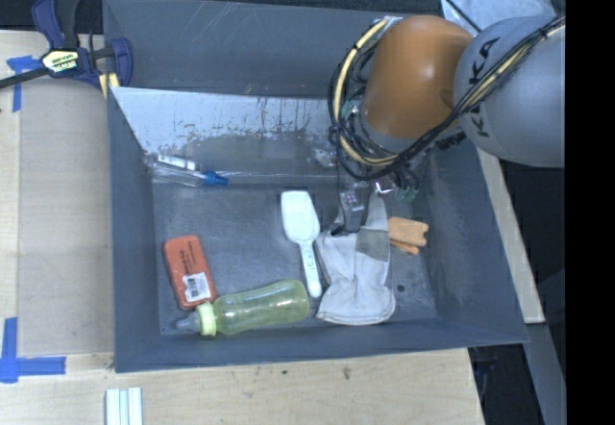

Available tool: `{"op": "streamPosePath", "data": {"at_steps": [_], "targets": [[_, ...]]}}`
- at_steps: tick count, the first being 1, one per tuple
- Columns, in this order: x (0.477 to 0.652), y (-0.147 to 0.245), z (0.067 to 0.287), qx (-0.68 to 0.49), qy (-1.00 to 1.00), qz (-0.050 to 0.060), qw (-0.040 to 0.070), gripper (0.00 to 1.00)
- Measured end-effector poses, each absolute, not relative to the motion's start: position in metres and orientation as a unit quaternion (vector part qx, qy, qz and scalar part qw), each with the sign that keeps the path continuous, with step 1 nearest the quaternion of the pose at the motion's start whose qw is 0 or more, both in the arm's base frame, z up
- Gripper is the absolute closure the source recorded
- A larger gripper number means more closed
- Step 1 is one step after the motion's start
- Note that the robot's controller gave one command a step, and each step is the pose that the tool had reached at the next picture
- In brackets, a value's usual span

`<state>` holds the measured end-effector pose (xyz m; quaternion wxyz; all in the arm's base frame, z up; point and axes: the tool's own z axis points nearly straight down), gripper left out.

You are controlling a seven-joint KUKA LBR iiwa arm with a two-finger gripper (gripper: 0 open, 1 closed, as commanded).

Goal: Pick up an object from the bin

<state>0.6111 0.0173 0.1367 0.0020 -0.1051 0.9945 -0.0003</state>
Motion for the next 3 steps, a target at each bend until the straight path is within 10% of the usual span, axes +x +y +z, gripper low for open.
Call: {"op": "streamPosePath", "data": {"at_steps": [2,3], "targets": [[0.581,-0.016,0.129,0.034,0.999,0.001,0.001,0.0],[0.56,-0.036,0.157,-0.127,0.992,-0.001,-0.001,0.0]]}}
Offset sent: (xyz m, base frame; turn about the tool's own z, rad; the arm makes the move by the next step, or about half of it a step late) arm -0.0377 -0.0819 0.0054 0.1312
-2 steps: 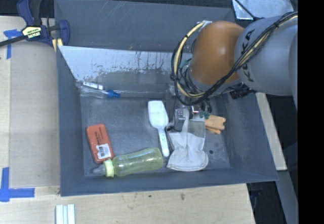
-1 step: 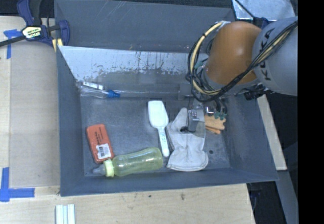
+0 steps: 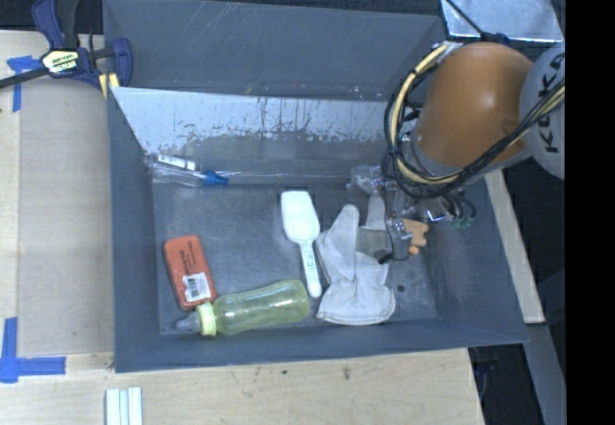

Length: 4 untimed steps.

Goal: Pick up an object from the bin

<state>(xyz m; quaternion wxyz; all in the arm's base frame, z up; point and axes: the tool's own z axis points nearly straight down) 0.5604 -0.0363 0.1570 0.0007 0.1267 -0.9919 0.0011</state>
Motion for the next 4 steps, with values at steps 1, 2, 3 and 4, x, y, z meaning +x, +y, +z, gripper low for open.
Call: {"op": "streamPosePath", "data": {"at_steps": [1,2,3,4], "targets": [[0.555,-0.054,0.117,0.186,-0.982,0.002,-0.006,0.0],[0.574,-0.039,0.089,0.059,-0.998,0.0,0.0,0.0],[0.585,-0.042,0.098,0.056,-0.998,0.0,-0.002,0.0],[0.588,-0.059,0.105,0.168,-0.986,0.001,-0.002,0.0]]}}
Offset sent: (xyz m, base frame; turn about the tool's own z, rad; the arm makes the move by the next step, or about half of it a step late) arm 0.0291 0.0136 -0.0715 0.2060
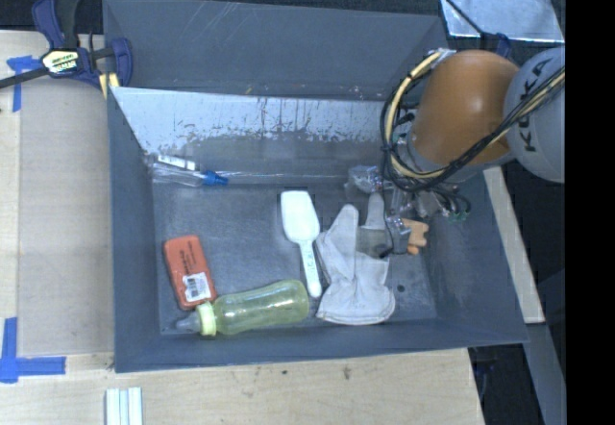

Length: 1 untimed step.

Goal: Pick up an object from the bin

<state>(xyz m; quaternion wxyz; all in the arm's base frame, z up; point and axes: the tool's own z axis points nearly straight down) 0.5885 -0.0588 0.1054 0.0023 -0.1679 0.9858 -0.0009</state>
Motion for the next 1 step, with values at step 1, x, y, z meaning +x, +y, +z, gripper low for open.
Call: {"op": "streamPosePath", "data": {"at_steps": [1], "targets": [[0.5778,-0.0905,0.0753,-0.015,1.0,0.0,0.001,1.0]]}}
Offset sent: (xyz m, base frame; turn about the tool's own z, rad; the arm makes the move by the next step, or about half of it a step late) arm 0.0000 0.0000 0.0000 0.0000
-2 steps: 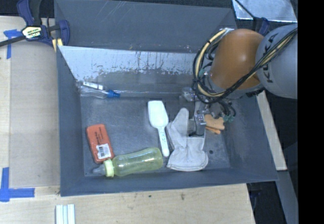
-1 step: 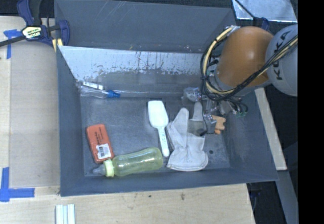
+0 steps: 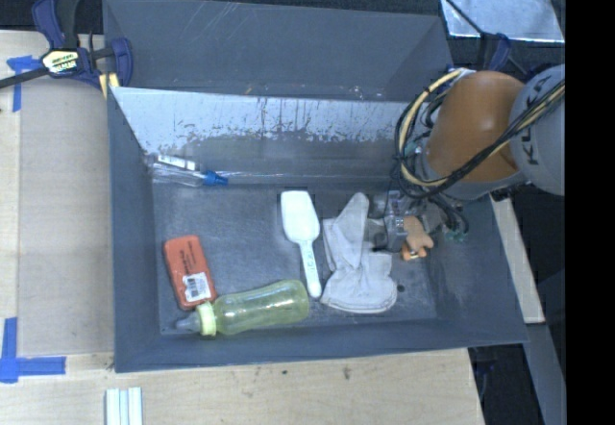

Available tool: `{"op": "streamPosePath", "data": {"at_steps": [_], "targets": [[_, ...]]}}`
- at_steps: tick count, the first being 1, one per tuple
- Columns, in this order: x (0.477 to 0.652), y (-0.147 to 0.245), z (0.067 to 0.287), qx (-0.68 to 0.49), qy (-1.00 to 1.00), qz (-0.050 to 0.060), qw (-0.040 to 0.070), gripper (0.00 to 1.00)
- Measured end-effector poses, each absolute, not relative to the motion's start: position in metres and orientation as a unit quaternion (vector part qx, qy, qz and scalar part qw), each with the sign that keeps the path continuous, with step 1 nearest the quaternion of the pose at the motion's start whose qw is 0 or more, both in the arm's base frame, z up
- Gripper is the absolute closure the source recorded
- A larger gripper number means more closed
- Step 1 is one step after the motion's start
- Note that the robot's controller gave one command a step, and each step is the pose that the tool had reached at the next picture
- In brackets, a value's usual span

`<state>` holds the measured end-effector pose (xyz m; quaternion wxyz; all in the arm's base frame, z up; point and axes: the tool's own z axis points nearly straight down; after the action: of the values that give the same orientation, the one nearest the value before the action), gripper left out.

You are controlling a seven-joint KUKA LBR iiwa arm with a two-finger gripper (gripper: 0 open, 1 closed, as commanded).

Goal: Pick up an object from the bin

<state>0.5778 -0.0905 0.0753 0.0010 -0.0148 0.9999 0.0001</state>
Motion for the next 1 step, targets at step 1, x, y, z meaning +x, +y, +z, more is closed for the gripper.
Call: {"op": "streamPosePath", "data": {"at_steps": [1], "targets": [[0.5778,-0.0905,0.0753,-0.015,1.0,0.0,0.001,1.0]]}}
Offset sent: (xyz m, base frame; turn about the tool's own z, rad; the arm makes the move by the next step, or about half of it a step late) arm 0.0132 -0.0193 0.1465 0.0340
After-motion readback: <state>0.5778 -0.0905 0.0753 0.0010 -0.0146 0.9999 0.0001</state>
